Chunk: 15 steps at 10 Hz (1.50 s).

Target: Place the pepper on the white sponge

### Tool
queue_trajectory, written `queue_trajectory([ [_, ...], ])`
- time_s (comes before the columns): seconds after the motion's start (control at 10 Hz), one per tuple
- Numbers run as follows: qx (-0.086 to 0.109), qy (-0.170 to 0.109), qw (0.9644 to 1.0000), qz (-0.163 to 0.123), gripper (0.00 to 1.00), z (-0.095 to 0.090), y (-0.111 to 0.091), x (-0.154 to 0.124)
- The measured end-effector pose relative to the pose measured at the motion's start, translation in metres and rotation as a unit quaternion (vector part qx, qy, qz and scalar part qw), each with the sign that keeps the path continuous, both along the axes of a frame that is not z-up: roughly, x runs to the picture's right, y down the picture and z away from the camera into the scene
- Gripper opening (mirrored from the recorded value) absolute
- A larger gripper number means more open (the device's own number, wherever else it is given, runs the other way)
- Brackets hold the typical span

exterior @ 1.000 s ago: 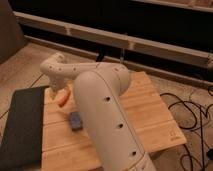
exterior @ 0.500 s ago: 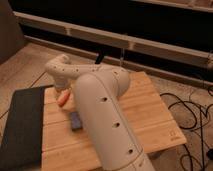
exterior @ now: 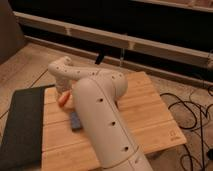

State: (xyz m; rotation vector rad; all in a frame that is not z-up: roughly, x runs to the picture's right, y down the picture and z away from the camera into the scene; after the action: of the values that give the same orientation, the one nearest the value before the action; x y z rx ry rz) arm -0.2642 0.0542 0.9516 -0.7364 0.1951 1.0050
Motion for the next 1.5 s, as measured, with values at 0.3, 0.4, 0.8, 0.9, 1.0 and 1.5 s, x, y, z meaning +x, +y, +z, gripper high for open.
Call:
queue_trajectory([
  [0.3, -0.011, -0.008, 0.9999, 0.003, 0.60, 0.011, 0.001, 0.006],
  [0.4, -0.011, -0.017, 0.9998, 0.000, 0.51, 0.011, -0.001, 0.005],
  [0.8, -0.017, -0.038, 0.9991, -0.007, 0.10, 0.010, -0.002, 0.002],
  [0.9, -0.017, -0.039, 0.9991, -0.006, 0.03, 0.010, -0.003, 0.003],
  [1.0, -0.017, -0.040, 0.9990, -0.006, 0.00, 0.010, -0.004, 0.004],
  [1.5, -0.014, -0.039, 0.9991, -0.006, 0.00, 0.007, -0.008, 0.010],
])
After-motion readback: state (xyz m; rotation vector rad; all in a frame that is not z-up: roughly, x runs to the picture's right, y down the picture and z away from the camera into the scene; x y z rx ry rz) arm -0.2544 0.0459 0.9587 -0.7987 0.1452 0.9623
